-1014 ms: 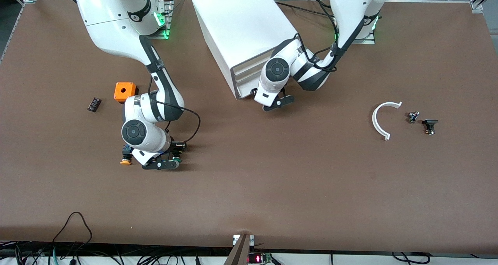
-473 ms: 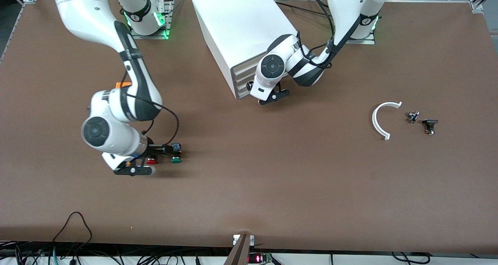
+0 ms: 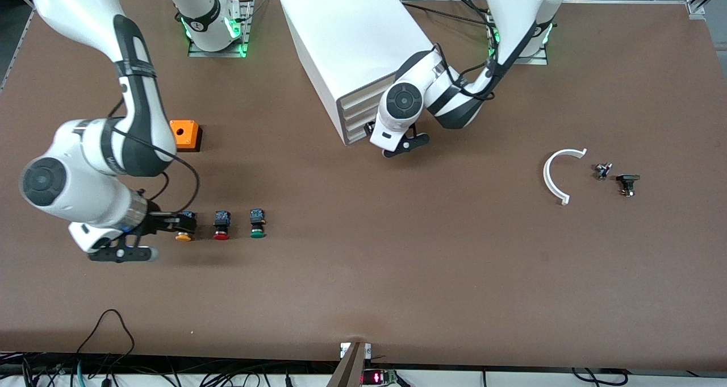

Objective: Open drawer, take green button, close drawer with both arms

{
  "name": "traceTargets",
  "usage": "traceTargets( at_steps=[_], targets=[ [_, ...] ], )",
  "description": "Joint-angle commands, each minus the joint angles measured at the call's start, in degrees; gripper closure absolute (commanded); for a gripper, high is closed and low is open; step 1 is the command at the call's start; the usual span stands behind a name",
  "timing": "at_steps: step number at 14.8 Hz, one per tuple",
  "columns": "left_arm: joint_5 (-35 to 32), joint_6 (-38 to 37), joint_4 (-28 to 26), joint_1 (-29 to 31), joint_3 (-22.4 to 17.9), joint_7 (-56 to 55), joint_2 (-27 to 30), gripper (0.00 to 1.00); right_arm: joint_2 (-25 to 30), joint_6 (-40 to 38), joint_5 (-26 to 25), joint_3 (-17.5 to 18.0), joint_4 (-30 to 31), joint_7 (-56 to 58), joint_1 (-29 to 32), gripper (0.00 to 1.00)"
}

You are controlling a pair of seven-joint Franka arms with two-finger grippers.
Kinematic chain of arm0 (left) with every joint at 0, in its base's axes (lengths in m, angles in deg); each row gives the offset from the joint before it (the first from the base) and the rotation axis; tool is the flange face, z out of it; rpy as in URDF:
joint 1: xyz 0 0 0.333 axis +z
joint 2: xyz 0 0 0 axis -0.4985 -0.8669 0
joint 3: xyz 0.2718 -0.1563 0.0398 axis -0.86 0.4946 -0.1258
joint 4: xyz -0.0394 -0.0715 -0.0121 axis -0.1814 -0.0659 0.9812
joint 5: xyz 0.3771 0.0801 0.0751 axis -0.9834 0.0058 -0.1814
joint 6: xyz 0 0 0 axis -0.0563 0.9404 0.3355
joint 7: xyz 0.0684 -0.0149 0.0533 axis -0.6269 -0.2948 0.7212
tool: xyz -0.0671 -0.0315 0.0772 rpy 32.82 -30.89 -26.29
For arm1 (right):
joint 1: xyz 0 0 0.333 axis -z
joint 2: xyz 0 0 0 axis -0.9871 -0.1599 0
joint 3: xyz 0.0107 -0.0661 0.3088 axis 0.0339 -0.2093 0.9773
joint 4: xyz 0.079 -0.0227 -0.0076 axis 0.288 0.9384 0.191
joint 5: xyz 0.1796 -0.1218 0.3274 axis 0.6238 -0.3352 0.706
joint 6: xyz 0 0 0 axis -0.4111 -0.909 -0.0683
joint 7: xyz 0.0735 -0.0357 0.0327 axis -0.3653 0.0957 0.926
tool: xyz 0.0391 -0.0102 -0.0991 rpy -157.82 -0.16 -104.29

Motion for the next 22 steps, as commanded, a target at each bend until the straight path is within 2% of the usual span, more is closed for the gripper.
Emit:
traceTargets(
  at_steps=[1,6,9,12,14,16,19,22],
  targets=[
    [0.48,-4.26,1.04,3.71,0.1,6.21,3.81,0.0,5.78,-0.33,-0.67,-2.04,5.78,2.05,-0.04,0.0],
    [0.48,-9.95,2.96,12.05,-0.08,22.45,9.97,0.0,18.6,-2.79,-1.72,-4.5,16.07,2.41,-0.13,0.0],
    [0.48,-17.69,9.72,17.24,-0.17,32.21,10.15,0.0,23.8,-9.36,-6.28,-4.51,16.35,-1.0,-0.22,0.0],
    [0.48,-20.25,11.14,20.16,-1.39,40.65,12.16,0.0,28.37,-14.56,-9.19,-4.16,16.35,-2.95,-0.65,0.0],
    [0.48,-20.95,10.27,20.07,-5.42,48.03,15.67,0.0,31.01,-17.29,-10.86,-3.71,15.91,-3.39,-0.92,0.0],
    [0.48,-23.41,10.18,20.16,-11.21,57.25,18.92,0.0,32.95,-21.05,-11.13,-3.37,13.9,-3.39,-1.45,0.0],
    [0.56,-24.03,8.69,19.98,-19.22,70.09,22.35,0.0,33.13,-25.81,-11.13,-1.79,9.16,-6.54,-1.45,0.0],
    [0.3,-23.07,5.44,16.48,-26.34,72.68,25.96,0.0,33.22,-27.32,-11.57,0.84,8.44,-9.01,-1.19,0.0]
  ],
)
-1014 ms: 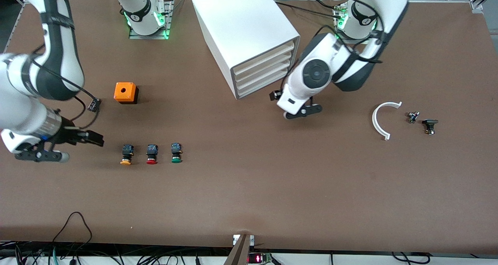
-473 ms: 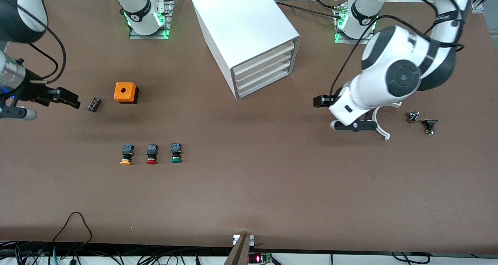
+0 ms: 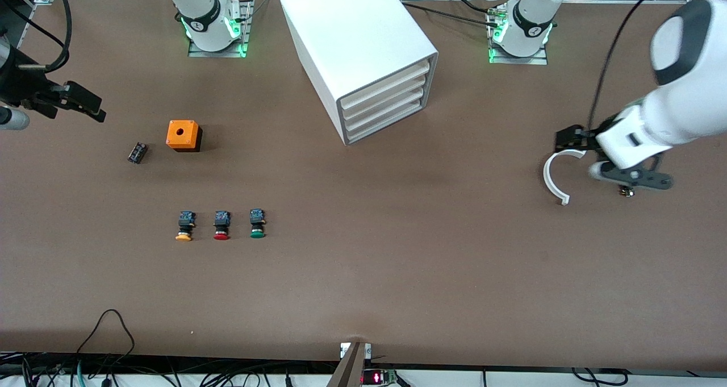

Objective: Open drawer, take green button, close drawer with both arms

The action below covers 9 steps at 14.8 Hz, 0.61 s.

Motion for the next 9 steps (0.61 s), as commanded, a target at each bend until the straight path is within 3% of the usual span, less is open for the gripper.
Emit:
traceTargets(
  at_steps=[1,5,9],
  targets=[
    [-0.9,1.24,-4.6,-4.67,-5.38,1.78,4.07,0.0,-0.41,-1.07,-2.45,4.04,-1.29,-2.68,1.49,0.0],
    [-7.15,4.14,-8.63,-4.86,-5.39,-1.28,8.36,0.0,-0.41,-1.42,-2.9,17.66,-2.61,-1.9,14.48,0.0],
    [-7.15,3.0,-8.91,-3.02,-3.03,-1.83,9.88,0.0,-0.76,-1.33,-2.64,21.02,-3.75,1.25,19.33,0.0]
  ],
)
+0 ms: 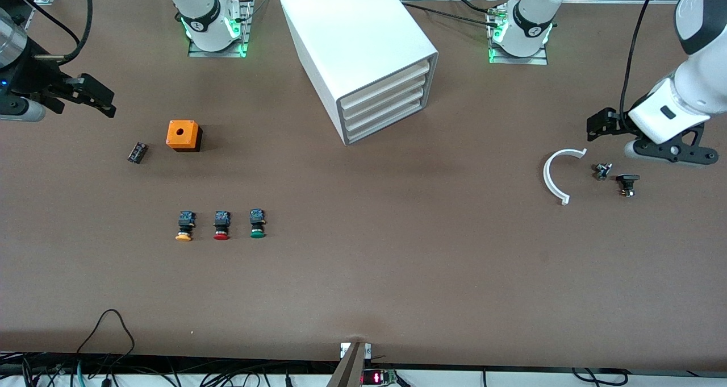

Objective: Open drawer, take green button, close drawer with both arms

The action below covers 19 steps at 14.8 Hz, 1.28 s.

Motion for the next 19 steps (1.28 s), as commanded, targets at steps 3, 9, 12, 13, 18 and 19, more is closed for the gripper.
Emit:
traceTargets(
  at_steps=[3,9,12,13,18,19],
  targets=[
    [-1.07,-1.36,-1.27,1.18,1.78,-0.73,1.88,0.0,-0.9,-1.31,0.19,1.91,-3.45,1.76,3.23,0.0],
    [-0.9,-1.72,-0.39,1.27,1.43,-0.02,1.97,0.0,-1.07,-1.23,2.39,2.53,-3.54,3.78,2.7,0.0],
    [-0.9,-1.55,-0.39,1.44,1.86,-0.81,2.32,0.0,-1.6,-0.7,2.39,2.53,-3.98,4.04,2.61,0.0],
    [-0.81,-1.55,-0.39,1.44,1.87,-0.73,2.41,0.0,-1.69,-0.87,2.13,2.53,-4.85,3.87,2.44,0.0],
    [-0.9,-1.63,-0.3,1.62,2.31,-0.64,2.67,0.0,-2.83,-0.7,2.3,2.53,-5.3,3.86,2.35,0.0],
    [-0.9,-1.72,-0.3,1.62,2.31,-0.55,2.76,0.0,-2.92,-0.61,2.3,2.53,-5.3,3.87,2.44,0.0]
  ],
)
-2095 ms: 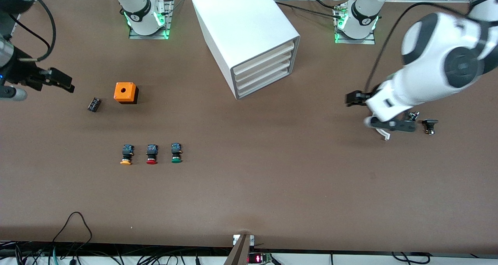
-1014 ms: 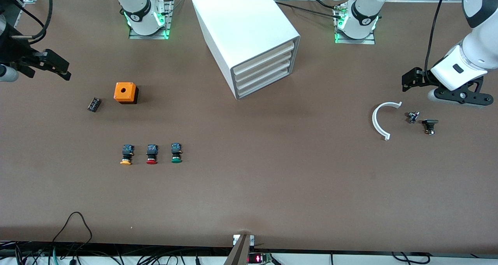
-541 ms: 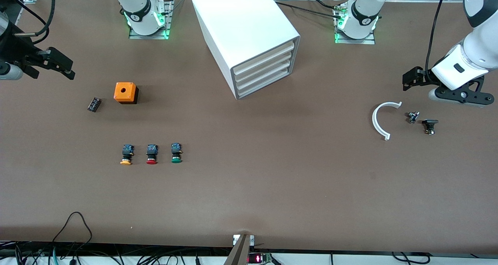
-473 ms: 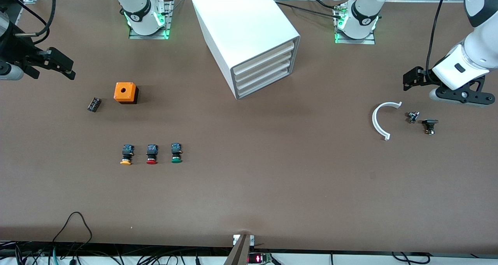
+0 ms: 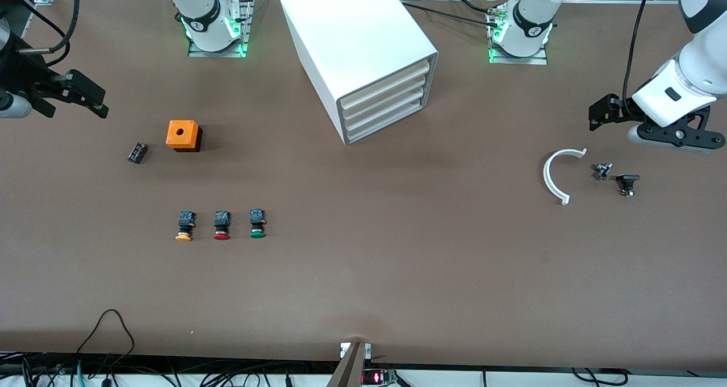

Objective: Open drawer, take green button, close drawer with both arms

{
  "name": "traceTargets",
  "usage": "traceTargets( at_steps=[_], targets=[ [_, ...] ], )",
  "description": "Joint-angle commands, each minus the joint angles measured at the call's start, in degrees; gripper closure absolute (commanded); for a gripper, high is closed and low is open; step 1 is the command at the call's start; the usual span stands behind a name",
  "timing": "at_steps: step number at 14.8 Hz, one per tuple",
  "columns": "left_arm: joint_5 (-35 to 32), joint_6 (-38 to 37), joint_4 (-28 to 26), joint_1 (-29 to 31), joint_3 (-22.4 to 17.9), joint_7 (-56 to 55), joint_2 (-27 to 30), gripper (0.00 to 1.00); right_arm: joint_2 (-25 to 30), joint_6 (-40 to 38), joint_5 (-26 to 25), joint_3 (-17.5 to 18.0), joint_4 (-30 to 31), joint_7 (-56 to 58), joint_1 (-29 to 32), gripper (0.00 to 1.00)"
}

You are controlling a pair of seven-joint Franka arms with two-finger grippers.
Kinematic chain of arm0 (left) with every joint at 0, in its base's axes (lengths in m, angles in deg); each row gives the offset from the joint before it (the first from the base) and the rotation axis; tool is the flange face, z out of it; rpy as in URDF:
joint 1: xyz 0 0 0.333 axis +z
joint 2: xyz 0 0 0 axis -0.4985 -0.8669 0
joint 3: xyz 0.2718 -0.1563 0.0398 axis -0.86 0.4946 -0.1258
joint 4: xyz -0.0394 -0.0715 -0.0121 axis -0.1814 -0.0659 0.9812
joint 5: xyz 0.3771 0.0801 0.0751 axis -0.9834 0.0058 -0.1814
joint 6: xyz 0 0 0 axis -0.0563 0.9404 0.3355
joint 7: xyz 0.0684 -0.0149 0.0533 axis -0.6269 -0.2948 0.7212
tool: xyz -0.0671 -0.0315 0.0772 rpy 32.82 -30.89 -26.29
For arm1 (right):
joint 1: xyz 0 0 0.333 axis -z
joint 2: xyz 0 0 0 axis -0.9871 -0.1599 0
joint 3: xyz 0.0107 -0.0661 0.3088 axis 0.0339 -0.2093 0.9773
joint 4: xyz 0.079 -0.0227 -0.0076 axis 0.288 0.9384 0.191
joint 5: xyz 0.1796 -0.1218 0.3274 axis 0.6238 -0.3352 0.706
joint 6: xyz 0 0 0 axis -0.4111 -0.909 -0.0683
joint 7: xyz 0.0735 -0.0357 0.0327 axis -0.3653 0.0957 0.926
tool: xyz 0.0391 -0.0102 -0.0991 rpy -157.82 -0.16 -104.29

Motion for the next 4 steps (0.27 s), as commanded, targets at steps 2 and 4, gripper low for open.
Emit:
traceTargets(
  at_steps=[2,4],
  targets=[
    [-0.8,-0.82,0.14,0.9,0.95,-0.4,0.82,0.0,-1.36,-0.85,0.88,0.45,-2.1,0.51,0.4,0.0],
    [0.68,-0.74,0.14,0.98,0.95,-0.75,0.82,0.0,-1.36,-1.29,0.88,0.45,-2.1,0.51,0.49,0.0]
  ],
)
